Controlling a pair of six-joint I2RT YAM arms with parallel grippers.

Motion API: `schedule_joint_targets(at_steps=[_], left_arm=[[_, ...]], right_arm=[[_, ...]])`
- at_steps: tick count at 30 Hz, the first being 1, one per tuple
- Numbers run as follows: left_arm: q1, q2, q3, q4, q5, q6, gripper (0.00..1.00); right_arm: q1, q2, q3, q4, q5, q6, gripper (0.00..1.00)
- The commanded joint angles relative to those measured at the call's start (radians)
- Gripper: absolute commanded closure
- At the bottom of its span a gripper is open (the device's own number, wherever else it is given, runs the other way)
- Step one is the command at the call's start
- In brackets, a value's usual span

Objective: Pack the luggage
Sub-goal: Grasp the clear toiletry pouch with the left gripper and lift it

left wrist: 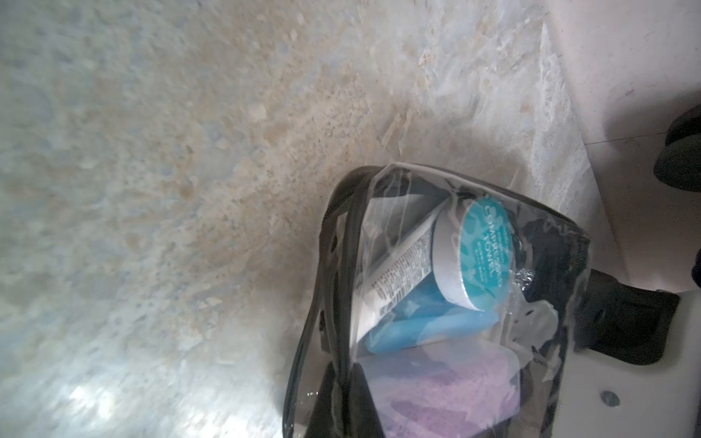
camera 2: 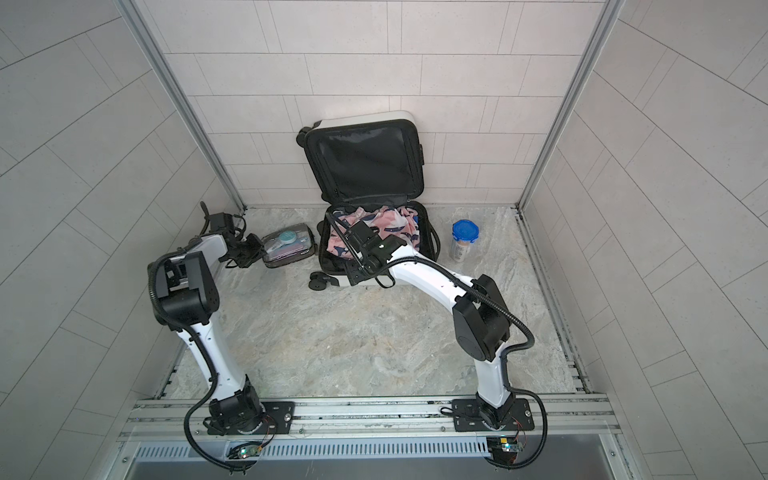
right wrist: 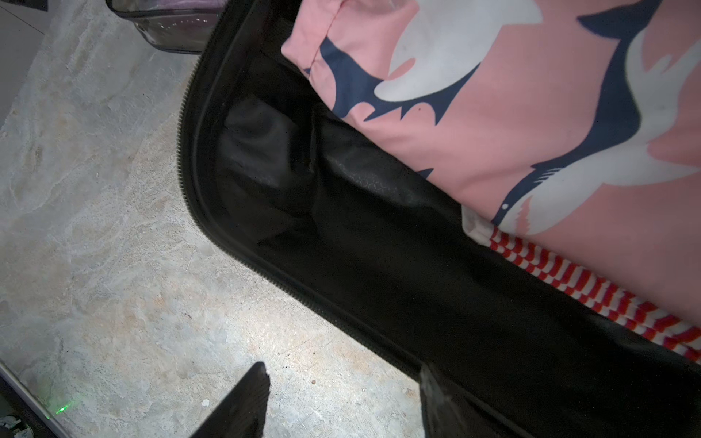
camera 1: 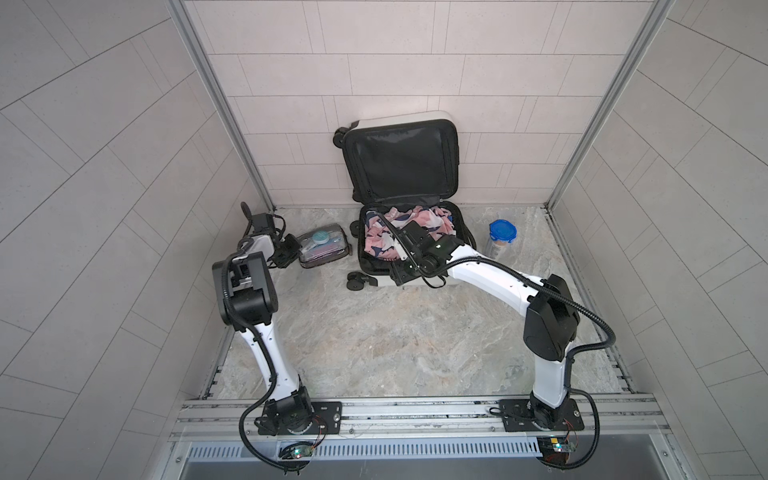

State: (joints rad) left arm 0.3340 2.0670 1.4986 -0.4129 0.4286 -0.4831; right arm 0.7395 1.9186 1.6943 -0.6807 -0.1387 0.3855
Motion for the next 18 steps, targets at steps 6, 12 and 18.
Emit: schedule_joint_targets(at_steps=[6, 12, 18], left_arm=[[0.010, -0.229, -0.090, -0.130, -0.119, -0.007, 1.00], [0.017, -0.396, -0.266, -0.095, -0.128, -0.047, 1.00], [0.013, -0.540, -0.328, -0.131, -0.076, -0.053, 1.00]], right_arm=[[0.005, -0.029, 0.029, 0.014, -0.022, 0.044, 0.35], [0.005, -0.041, 0.024, 0.017, -0.045, 0.051, 0.35], [0.005, -0.034, 0.030, 0.060, -0.140, 0.118, 0.34]])
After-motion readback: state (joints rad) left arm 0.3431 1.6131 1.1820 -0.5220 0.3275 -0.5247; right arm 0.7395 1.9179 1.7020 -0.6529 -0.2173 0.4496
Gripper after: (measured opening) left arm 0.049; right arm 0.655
